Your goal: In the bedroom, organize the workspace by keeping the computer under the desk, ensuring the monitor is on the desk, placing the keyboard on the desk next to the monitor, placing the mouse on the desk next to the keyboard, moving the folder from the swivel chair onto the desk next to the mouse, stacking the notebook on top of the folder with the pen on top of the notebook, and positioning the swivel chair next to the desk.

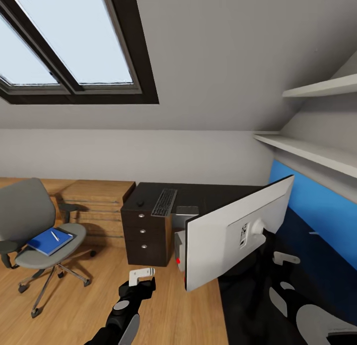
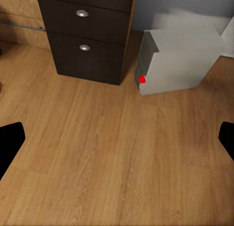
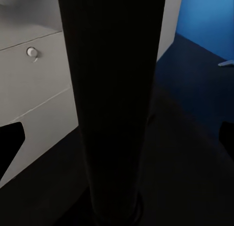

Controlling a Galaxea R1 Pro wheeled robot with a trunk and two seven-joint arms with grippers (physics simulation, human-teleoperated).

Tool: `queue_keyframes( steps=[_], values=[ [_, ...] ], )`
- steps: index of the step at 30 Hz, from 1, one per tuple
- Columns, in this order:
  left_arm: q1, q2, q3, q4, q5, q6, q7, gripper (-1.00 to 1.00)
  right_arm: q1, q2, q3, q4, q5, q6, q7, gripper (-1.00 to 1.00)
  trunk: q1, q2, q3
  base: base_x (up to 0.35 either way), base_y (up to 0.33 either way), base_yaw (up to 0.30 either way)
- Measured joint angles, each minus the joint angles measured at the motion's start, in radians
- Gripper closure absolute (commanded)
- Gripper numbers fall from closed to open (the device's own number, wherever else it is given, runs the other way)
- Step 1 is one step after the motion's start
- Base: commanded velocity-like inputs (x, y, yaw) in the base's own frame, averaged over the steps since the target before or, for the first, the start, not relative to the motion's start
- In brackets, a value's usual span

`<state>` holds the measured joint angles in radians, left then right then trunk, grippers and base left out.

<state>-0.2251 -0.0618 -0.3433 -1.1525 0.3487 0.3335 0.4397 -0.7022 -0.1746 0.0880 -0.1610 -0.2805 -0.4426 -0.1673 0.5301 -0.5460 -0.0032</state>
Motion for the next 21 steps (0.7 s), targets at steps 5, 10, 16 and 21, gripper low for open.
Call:
queue_keyframes(
  steps=[5,10,16,21],
  values=[
    [0.000,0.000,0.001,0.000,0.000,0.000,0.000,-1.00,0.000,0.001,0.001,0.000,0.000,0.000,0.000,-1.00,0.004,-0.007,-0.003,0.000,0.000,0.000],
    [0.000,0.000,0.002,0.000,0.000,0.000,0.000,-1.00,0.000,0.001,0.001,0.000,0.000,0.000,0.000,-1.00,0.004,-0.007,-0.003,0.000,0.000,0.000],
    [0.000,0.001,0.001,0.000,0.000,0.001,0.000,-1.00,0.000,0.000,0.001,0.001,0.000,0.000,0.000,-1.00,0.004,-0.007,-0.003,0.000,0.000,0.000],
    [0.000,0.002,0.002,0.001,0.000,0.002,0.000,-1.00,0.000,0.000,0.001,0.001,0.000,0.000,0.000,-1.00,0.004,-0.007,-0.003,0.000,0.000,0.000]
  ],
)
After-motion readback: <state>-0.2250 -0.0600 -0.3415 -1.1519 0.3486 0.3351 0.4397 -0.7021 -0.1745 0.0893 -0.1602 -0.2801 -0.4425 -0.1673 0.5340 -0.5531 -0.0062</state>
